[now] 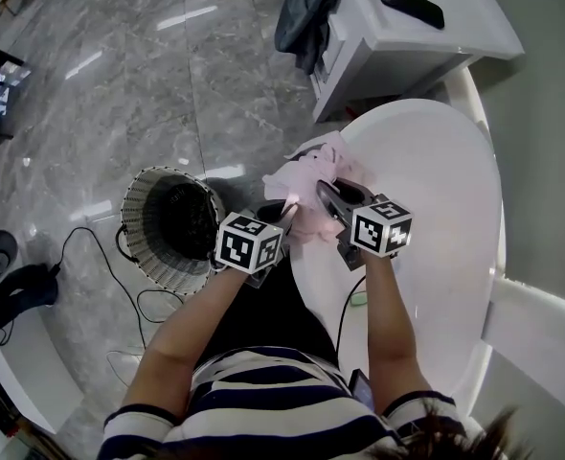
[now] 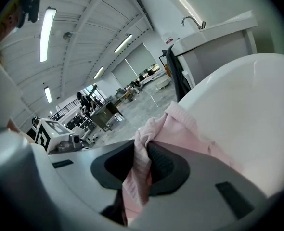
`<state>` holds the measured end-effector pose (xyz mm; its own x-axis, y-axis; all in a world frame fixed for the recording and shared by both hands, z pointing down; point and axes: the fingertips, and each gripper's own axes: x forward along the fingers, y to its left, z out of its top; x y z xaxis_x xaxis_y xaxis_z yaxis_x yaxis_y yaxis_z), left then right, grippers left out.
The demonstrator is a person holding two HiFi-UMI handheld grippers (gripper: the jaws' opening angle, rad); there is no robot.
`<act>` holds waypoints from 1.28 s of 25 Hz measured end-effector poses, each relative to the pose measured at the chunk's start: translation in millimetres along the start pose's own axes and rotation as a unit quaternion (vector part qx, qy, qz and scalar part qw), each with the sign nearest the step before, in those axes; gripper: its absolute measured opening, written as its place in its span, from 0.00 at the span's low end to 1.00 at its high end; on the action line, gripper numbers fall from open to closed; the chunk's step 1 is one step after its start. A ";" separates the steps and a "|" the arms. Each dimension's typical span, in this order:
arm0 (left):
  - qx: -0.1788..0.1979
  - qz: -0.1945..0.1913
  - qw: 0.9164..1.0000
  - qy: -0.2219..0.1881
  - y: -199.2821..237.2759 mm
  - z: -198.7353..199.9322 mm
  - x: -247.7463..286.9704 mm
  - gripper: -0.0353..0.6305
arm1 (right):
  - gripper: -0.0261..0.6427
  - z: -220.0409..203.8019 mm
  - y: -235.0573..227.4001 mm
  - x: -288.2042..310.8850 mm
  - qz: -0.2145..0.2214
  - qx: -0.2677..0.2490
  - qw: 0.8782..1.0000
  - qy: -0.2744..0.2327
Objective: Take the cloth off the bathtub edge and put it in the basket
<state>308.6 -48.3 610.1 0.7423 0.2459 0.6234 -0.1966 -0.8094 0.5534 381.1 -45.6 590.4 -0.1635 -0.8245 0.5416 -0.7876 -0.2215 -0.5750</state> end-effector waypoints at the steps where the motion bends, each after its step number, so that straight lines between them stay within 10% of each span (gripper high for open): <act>1: 0.000 -0.002 1.000 -0.003 -1.0 -1.7 -3.7 0.12 | 0.18 -0.8 4.0 -1.1 0.000 0.000 1.000 -0.001; 16: -0.030 -0.026 0.994 -0.099 -17.0 17.2 -119.1 0.11 | 0.17 32.0 119.6 -22.6 0.011 -0.054 0.998 -0.037; 32: -0.032 0.031 0.971 -0.236 -6.1 41.7 -290.4 0.11 | 0.17 67.4 293.2 -9.3 0.098 -0.136 0.984 -0.052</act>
<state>121.0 -136.9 402.7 0.9351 -0.0865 0.3436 -0.2794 -0.7762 0.5651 191.8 -137.9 375.4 -0.2777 -0.8892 0.3635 -0.8794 0.0830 -0.4688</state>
